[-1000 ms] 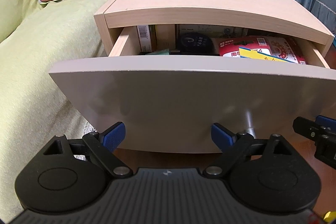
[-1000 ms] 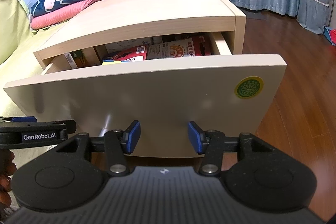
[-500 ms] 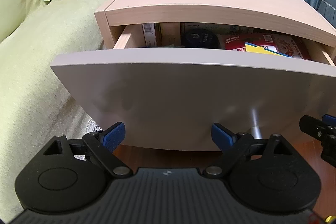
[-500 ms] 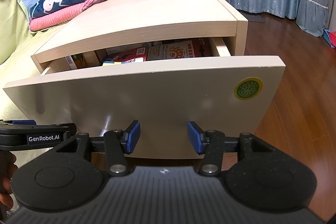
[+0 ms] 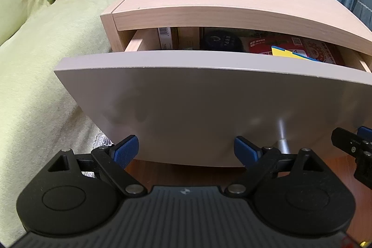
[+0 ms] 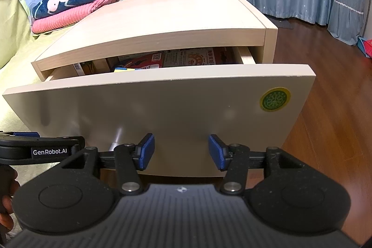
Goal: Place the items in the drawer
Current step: 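Push the drawer front inward with the right tool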
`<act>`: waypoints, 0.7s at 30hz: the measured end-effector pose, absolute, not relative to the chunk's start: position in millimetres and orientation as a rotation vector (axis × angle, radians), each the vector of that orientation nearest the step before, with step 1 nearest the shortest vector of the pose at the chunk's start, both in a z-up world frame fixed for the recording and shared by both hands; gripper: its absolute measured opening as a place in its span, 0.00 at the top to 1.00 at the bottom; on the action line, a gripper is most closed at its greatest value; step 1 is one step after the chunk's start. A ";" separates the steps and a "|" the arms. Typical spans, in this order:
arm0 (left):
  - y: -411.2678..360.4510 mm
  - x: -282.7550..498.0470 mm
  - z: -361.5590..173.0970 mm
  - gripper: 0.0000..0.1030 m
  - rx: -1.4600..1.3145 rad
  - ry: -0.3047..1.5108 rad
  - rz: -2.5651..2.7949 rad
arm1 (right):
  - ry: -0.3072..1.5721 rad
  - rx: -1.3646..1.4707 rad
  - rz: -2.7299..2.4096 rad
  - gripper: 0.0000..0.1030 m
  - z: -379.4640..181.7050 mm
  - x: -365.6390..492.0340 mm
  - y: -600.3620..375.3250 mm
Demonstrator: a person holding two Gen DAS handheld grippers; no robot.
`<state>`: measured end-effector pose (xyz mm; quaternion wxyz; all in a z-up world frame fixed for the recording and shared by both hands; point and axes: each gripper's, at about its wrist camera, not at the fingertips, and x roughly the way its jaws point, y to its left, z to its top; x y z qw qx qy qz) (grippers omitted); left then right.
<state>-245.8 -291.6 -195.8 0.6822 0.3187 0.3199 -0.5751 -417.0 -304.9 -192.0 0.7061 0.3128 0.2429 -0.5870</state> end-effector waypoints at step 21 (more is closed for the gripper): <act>-292.5 -244.4 -195.6 0.12 0.707 0.733 -1.292 | 0.551 0.684 -1.308 0.50 -191.5 -414.0 -309.1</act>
